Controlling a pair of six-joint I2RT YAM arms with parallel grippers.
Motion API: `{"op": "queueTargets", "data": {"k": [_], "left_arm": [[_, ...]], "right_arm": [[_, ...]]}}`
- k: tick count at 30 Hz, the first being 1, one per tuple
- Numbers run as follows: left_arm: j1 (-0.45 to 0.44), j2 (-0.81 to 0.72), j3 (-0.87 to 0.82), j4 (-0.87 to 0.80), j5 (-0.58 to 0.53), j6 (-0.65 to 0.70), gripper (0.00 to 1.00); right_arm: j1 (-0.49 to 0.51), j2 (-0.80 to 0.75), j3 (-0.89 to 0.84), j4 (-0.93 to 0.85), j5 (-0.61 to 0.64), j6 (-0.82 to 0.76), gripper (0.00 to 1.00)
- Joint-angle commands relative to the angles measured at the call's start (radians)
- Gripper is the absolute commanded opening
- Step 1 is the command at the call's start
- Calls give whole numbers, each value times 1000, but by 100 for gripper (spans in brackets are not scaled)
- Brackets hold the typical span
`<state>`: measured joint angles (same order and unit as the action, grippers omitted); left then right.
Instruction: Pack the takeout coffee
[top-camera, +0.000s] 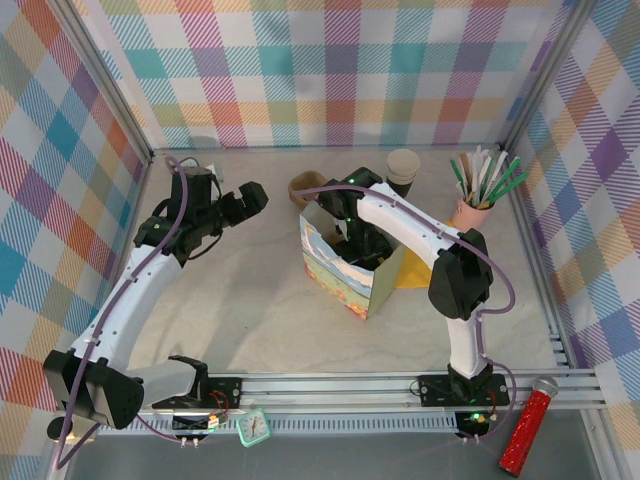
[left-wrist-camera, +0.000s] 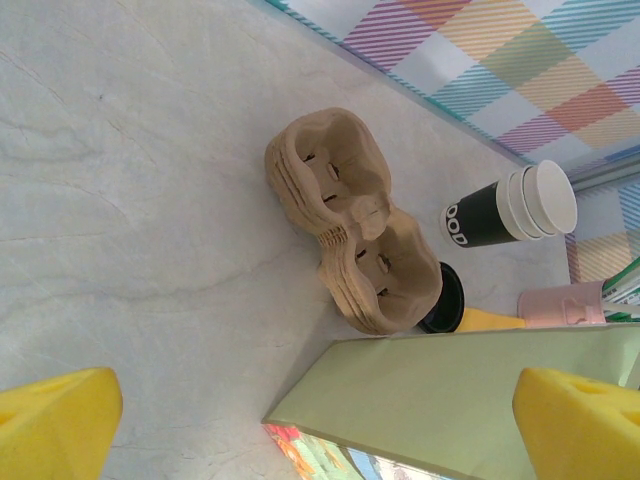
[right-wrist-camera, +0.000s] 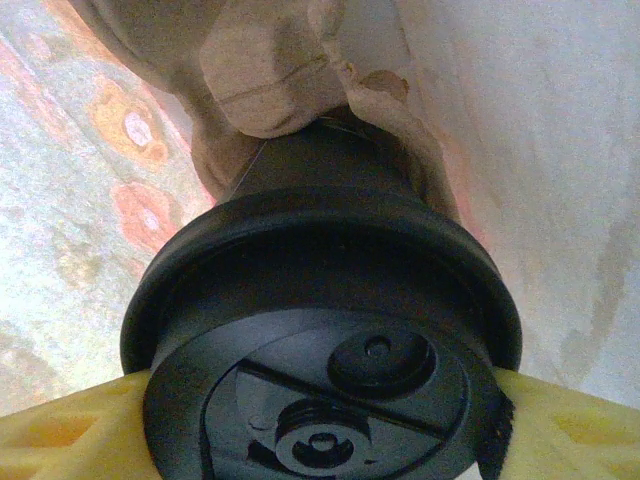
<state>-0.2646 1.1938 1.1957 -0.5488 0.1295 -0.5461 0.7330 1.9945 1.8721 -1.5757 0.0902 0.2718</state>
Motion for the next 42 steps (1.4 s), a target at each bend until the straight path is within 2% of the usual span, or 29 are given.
{"op": "queueTargets", "data": {"k": [1, 16, 18, 42], "left_arm": [[13, -9, 32, -11, 5, -3, 100], [12, -16, 27, -11, 4, -3, 100], [13, -17, 25, -13, 4, -3, 100], [13, -15, 20, -8, 8, -9, 100]], "right_arm": [[-6, 10, -1, -24, 17, 0, 74], [-6, 1, 34, -52, 17, 11, 88], [-6, 0, 33, -52, 16, 11, 97], [-5, -2, 76, -81, 14, 20, 97]]}}
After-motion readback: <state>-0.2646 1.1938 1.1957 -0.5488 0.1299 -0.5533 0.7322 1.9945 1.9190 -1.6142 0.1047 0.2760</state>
